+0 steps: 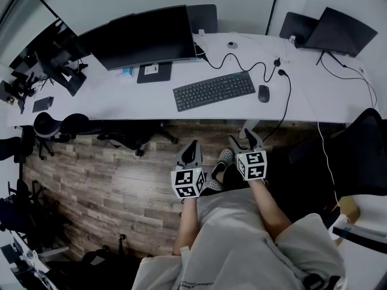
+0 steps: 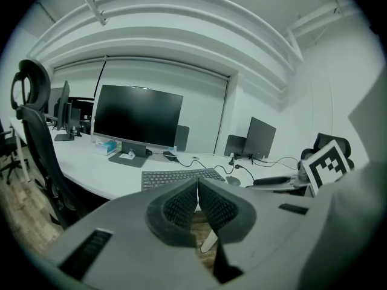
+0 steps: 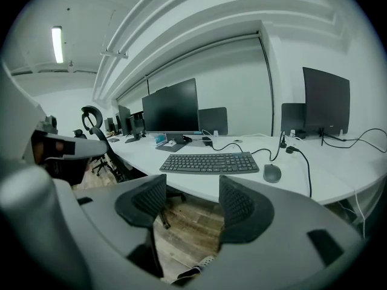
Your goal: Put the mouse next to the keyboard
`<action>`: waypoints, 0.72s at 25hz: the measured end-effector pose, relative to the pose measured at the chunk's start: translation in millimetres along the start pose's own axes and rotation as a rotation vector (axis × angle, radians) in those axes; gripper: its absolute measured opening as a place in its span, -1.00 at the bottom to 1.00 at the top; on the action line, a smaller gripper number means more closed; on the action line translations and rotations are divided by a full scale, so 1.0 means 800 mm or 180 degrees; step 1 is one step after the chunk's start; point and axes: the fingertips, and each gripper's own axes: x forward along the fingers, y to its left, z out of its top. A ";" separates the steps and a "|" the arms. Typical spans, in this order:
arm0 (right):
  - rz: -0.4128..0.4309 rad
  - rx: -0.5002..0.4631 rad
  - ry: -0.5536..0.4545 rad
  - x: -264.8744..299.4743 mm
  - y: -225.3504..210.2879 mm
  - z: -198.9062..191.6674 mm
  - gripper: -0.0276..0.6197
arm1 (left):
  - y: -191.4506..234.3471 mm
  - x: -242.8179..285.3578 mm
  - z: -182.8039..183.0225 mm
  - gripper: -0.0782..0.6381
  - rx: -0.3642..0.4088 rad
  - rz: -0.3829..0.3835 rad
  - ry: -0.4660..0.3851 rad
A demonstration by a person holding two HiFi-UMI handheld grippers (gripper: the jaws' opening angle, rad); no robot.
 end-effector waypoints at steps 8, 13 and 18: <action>0.0015 0.0013 -0.0010 0.012 0.004 0.007 -0.08 | 0.010 0.006 0.002 -0.72 0.0012 -0.0002 0.0028; 0.0016 -0.0019 -0.0022 0.016 0.004 0.012 -0.14 | 0.012 0.011 0.003 -0.72 0.0010 -0.0005 0.0025; 0.0022 -0.0048 -0.0017 0.017 0.008 0.013 -0.16 | 0.018 0.010 0.004 -0.72 -0.0005 0.0013 0.0023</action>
